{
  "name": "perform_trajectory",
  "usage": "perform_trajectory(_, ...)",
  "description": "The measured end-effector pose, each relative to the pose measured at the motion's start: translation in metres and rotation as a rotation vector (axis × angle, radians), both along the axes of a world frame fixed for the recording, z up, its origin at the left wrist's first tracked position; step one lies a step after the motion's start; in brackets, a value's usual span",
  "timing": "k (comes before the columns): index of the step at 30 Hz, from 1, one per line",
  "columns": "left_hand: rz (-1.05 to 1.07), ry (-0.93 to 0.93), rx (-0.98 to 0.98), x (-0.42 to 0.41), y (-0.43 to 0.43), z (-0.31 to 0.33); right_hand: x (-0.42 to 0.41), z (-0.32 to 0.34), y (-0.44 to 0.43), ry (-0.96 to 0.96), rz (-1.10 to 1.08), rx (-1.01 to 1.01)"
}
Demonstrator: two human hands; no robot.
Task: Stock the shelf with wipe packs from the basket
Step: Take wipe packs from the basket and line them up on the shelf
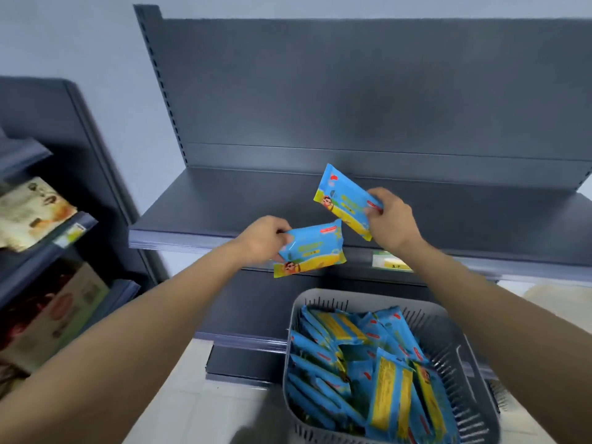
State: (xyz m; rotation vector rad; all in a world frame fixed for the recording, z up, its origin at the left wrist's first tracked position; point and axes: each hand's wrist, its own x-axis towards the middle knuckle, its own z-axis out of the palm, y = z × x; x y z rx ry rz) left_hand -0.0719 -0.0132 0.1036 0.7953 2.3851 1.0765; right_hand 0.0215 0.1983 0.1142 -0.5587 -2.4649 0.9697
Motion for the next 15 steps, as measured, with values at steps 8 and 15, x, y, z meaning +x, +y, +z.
perform_trajectory(8,0.098,0.202,0.006,-0.114,-0.086,0.031,-0.142,0.025,-0.064,0.042,0.098,0.030)
perform_trajectory(15,0.185,0.215,0.047,-0.245,-0.135,0.020,-0.284,0.018,-0.104,-0.023,0.121,0.033)
